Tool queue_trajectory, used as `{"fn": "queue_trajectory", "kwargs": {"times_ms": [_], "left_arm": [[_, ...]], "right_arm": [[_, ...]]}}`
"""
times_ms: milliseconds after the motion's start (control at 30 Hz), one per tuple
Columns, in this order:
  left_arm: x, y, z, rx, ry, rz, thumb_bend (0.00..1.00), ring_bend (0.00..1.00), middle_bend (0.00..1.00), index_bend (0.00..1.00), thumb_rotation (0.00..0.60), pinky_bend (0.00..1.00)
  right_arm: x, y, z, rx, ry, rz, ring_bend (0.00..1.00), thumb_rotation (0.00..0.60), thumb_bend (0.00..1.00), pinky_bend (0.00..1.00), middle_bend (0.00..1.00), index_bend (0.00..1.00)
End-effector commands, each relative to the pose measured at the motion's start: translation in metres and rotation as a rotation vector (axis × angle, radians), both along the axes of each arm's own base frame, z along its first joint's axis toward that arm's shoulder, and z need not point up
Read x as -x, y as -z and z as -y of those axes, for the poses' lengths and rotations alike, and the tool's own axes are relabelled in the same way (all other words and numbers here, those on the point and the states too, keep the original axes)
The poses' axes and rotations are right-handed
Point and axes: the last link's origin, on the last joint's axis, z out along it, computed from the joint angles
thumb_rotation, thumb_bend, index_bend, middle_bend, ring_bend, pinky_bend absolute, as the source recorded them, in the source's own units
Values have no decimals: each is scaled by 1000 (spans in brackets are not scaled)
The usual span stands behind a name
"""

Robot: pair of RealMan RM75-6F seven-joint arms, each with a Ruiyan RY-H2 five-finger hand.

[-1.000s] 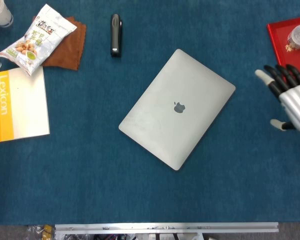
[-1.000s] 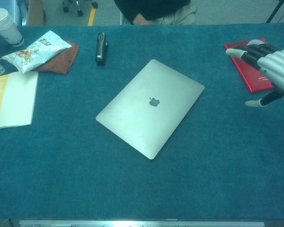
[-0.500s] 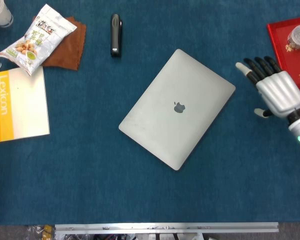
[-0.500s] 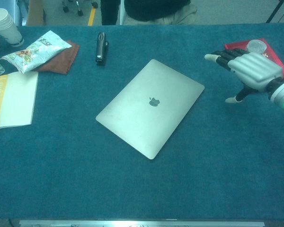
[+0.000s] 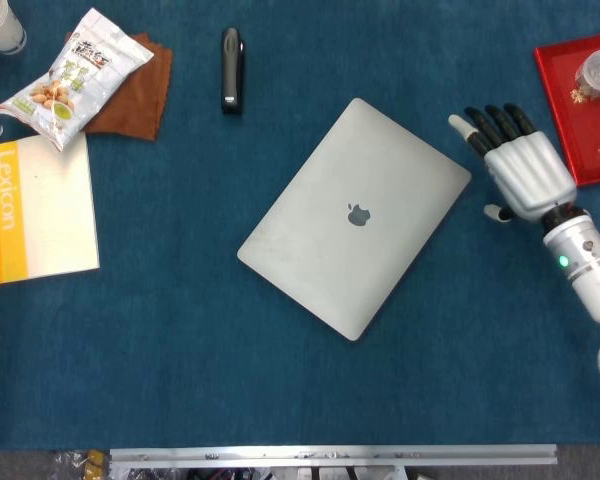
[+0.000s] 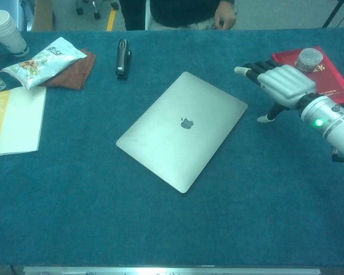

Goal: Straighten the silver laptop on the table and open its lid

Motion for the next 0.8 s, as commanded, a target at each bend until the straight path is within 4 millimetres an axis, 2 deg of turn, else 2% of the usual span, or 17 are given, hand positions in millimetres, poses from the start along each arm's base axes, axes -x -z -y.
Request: {"fn": "queue_trajectory", "kwargs": {"times_ms": [33,433,667,800], "left_arm": [[1,0,-1,-1,-1,-1,277,167,273,297,600,165],[6,1,-4,1,-9,-9,277,167,272,296,600,165],[9,-1,-4,-4,-12,-11,277,167,272,295,600,165],[10,-1,-4,-5,-12,-10,277,167,272,292,600,165]], "right_arm": [[-3,5,5,7,6,1,0,600,6,79,48,0],[-13,22,13,8,4,0,0,600,57,79,48,0],[-18,29,16,4,-1,-4,0,600,136,79,48,0],[-21,33,16,1,-6,-8,0,600,142,79,48,0]]}}
